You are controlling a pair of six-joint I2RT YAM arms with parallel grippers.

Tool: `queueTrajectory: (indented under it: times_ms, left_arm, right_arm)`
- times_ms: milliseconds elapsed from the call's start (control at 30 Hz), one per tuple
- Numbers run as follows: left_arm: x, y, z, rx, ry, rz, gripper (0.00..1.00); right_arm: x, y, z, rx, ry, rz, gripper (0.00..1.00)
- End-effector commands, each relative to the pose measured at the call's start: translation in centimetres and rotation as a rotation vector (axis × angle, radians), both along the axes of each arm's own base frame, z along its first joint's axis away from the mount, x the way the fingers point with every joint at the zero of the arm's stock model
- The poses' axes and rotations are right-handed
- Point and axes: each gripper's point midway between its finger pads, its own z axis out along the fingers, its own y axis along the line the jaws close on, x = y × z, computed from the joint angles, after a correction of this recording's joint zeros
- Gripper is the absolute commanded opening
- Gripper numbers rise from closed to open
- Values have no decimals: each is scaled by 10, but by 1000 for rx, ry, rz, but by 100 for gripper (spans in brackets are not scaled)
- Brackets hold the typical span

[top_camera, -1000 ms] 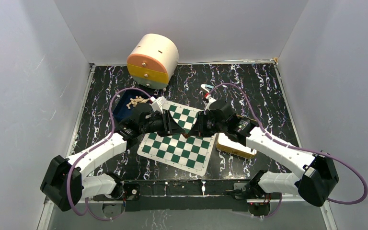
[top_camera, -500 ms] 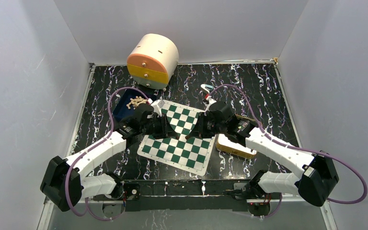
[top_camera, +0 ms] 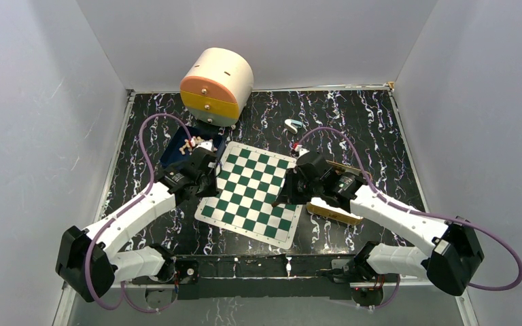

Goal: Set up the chess pieces on the board
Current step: Place the chess piece on the chessboard.

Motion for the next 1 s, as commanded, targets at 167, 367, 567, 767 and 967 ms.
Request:
queueTrajectory:
  times_ms: [167, 367, 567, 767, 967]
  left_arm:
    - [-13, 49, -36, 214, 32, 120, 6]
    - [-18, 45, -54, 180, 66, 141, 7]
    - [-20, 43, -64, 185, 93, 142, 7]
    - [-20, 43, -73, 182, 97, 148, 7]
    - [-21, 43, -80, 194, 116, 144, 7]
  right_arm:
    - [0, -3, 13, 16, -57, 17, 4]
    - [-3, -6, 13, 31, -62, 10, 5]
    - [-4, -10, 13, 25, -76, 3, 5]
    - [-4, -9, 9, 21, -69, 11, 5]
    - [-3, -8, 9, 18, -77, 16, 5]
